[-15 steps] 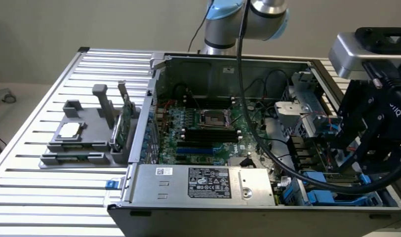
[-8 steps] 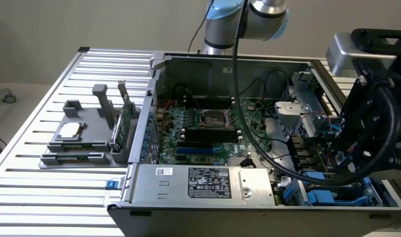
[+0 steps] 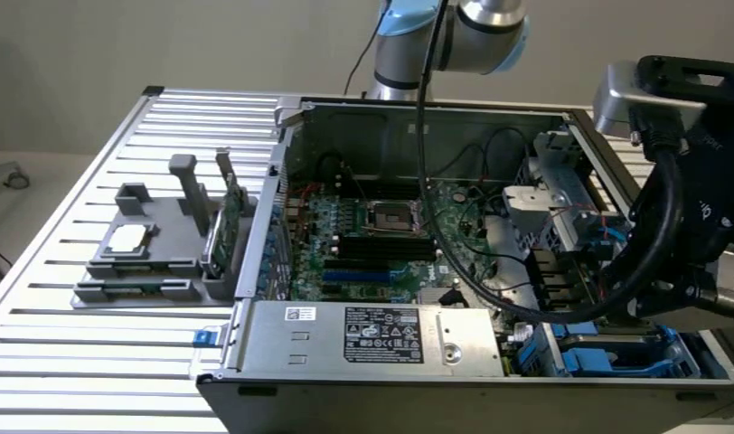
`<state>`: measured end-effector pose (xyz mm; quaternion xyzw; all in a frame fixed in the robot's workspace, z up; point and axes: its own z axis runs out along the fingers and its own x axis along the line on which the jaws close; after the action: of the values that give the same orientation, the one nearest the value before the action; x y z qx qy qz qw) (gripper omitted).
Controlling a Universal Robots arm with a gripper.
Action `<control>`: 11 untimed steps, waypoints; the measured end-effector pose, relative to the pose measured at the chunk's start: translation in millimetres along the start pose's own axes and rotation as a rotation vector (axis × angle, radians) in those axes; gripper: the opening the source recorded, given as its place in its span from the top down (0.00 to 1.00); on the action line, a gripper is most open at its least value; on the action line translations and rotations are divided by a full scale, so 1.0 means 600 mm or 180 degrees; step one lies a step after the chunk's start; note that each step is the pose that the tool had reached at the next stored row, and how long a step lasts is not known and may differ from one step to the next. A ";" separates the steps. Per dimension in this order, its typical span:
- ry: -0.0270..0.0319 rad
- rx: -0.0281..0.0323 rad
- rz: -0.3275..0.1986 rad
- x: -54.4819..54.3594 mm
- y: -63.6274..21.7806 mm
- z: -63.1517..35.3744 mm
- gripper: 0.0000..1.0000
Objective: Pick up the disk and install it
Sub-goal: 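Insert the first disk wire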
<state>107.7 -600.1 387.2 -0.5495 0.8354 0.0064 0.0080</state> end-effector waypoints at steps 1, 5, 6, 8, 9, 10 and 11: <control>0.0000 0.0001 0.0057 0.000 0.000 0.001 0.52; -0.0001 0.0006 0.0291 0.000 0.000 0.005 0.52; -0.0001 0.0007 0.0348 0.000 0.000 0.007 0.52; -0.0001 0.0009 0.0463 0.000 0.000 0.009 0.52; -0.0001 0.0011 0.0520 0.000 0.000 0.010 0.52; -0.0001 0.0012 0.0581 0.000 0.000 0.011 0.52; -0.0001 0.0013 0.0638 0.000 0.000 0.012 0.52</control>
<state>107.7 -600.1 379.9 -0.4632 0.8862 0.0056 0.0085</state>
